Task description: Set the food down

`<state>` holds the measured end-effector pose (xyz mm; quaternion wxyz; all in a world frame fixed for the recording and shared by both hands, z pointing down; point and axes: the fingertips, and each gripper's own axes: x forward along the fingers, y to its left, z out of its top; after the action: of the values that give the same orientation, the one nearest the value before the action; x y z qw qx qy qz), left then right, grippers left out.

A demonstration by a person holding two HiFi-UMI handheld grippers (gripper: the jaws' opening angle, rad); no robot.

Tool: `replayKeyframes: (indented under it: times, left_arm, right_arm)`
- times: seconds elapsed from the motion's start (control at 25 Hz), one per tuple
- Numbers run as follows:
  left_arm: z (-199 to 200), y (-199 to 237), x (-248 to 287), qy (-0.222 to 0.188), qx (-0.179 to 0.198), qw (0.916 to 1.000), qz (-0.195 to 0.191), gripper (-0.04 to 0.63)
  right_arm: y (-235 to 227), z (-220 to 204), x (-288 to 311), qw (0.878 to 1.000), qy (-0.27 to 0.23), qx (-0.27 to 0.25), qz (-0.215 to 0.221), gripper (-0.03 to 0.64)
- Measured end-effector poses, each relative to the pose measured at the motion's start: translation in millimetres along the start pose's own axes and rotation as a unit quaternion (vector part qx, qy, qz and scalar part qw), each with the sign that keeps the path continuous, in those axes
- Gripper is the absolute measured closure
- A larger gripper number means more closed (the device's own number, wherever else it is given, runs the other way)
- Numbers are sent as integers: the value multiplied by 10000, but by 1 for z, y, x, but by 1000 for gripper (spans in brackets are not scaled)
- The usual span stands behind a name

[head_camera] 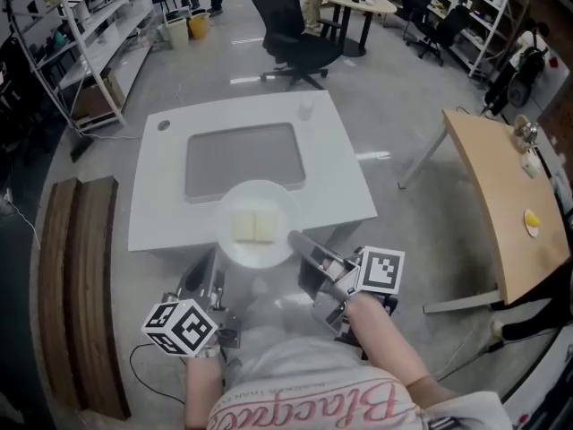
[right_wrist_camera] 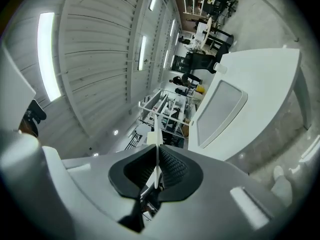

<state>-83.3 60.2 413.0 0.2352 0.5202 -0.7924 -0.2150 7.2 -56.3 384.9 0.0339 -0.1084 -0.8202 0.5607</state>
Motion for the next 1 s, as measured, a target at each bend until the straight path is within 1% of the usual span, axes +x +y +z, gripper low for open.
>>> replayKeyframes:
  times: [0.24, 0.36, 0.52, 0.68, 0.8, 1.0]
  left_arm:
    - [22, 33, 36, 110, 6, 9999, 109, 597]
    - [34, 48, 54, 168, 21, 9998, 104, 597]
    - [49, 68, 78, 269, 13, 9996, 21, 597]
    - [67, 82, 97, 346, 77, 9993, -130, 597]
    - [71, 92, 105, 396, 53, 9991, -116, 597]
    - [68, 97, 114, 389, -102, 9991, -103, 597]
  right_arm:
    - [-39, 36, 42, 9994, -40, 90, -344, 595]
    - [-66, 54, 63, 9977, -38, 50, -668, 595]
    - [-111, 64, 96, 9935, -21, 287, -1103, 592]
    - [-160, 69, 125, 9847, 53, 281, -1722, 589]
    - [-194, 71, 139, 9757, 122, 311, -2167, 589]
    - [-231, 83, 157, 9686, 289, 327, -2447, 591]
